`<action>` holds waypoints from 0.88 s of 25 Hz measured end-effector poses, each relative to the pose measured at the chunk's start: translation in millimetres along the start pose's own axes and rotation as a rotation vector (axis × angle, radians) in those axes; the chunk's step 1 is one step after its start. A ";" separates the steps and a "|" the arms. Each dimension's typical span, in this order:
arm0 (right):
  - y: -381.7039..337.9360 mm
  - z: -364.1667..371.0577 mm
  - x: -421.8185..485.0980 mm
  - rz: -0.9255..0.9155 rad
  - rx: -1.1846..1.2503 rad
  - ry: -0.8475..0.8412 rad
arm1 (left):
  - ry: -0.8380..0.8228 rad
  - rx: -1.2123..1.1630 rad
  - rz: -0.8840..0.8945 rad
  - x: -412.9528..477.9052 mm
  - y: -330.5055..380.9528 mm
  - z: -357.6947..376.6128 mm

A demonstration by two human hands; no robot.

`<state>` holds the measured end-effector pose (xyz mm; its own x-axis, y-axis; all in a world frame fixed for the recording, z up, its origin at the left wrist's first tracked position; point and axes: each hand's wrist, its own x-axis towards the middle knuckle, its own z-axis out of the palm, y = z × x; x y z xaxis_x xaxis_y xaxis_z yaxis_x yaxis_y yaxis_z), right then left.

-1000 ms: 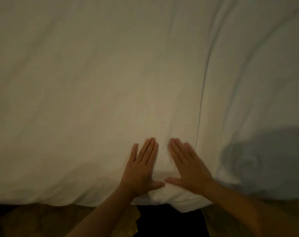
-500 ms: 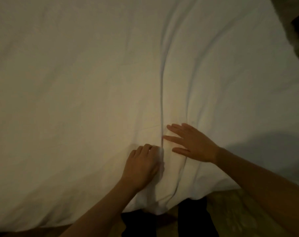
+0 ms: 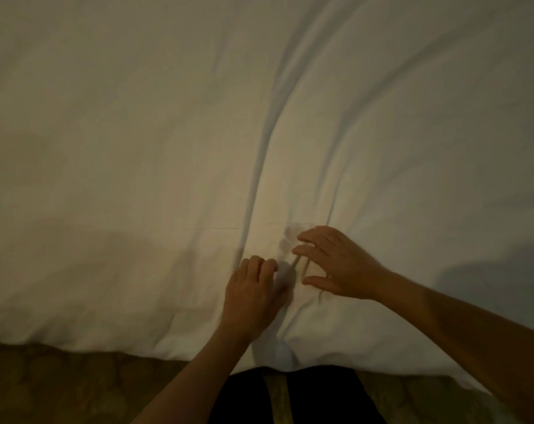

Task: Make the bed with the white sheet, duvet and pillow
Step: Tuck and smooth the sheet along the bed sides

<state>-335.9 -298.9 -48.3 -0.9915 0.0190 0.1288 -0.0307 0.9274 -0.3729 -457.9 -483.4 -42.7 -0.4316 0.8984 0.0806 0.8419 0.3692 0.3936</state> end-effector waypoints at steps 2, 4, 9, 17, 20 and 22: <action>1.9 -0.2 -3.2 -0.086 0.007 -0.039 | -0.006 0.065 0.052 -19.6 8.7 -0.9; -1.8 5.7 -9.1 -0.156 -0.072 -0.084 | -0.103 0.172 0.002 -36.7 20.9 -0.7; -20.0 11.1 -2.4 -0.066 -0.102 -0.097 | -0.145 0.178 -0.074 -28.8 28.6 8.0; -44.7 -22.6 -31.6 0.041 -0.058 -0.411 | -0.369 -0.236 -0.050 -55.1 63.2 19.0; -44.5 -20.6 -21.5 0.156 -0.054 -0.587 | -0.530 -0.253 -0.112 -42.7 62.5 15.8; -45.7 -22.1 -15.2 0.162 -0.085 -0.680 | -0.649 -0.221 -0.134 -30.9 58.6 2.6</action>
<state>-316.7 -333.4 -12.9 -0.8426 -0.0527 -0.5359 0.1066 0.9592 -0.2620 -394.3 -488.8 -24.6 -0.1886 0.8345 -0.5177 0.6797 0.4914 0.5446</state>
